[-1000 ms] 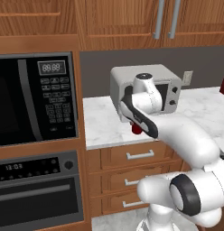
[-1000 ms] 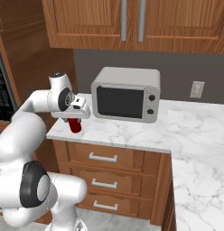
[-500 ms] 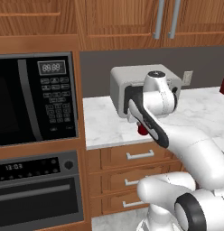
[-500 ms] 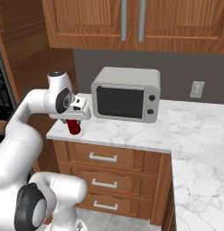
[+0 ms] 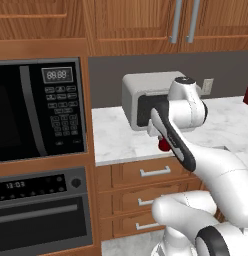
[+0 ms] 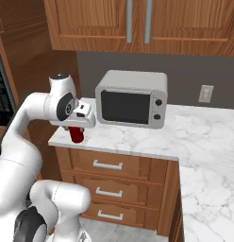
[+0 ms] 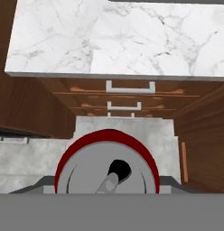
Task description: Four empty soda cans are scattered around the kitchen. Gather all the cans and cluster them next to the stove for recycling.
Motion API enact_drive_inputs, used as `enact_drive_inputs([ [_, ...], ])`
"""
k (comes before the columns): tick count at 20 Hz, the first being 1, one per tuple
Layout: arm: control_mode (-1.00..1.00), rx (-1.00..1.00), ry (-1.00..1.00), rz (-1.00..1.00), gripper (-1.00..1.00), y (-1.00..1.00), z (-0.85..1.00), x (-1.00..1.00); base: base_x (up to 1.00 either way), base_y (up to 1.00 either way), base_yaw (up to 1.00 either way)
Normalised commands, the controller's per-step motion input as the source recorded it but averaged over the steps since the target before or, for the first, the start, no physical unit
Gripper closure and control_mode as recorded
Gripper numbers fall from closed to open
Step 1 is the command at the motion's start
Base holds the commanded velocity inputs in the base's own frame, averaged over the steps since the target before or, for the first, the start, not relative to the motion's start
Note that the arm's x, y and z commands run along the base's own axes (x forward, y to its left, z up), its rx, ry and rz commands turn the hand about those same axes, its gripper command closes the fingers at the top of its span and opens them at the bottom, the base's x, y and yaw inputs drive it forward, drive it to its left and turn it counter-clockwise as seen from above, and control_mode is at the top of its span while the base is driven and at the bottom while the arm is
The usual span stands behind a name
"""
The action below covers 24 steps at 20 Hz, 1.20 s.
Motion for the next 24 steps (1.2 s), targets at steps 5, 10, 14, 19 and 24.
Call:
enact_drive_inputs([
  [5,-1.00,0.00,0.00,-0.09,1.00,-0.01,0.06,-0.25,0.00,0.00,0.00],
  [10,-1.00,0.00,0.00,-0.07,1.00,0.00,0.09,-0.14,0.00,0.00,0.00],
  [14,1.00,0.00,0.00,-0.01,1.00,0.00,0.02,-0.03,-0.21,-0.06,0.00],
  [19,1.00,0.00,0.00,0.00,1.00,0.00,0.00,0.00,-0.73,-0.08,0.00],
  [24,1.00,0.00,0.00,0.00,1.00,0.00,0.00,0.00,-0.94,0.00,0.00],
])
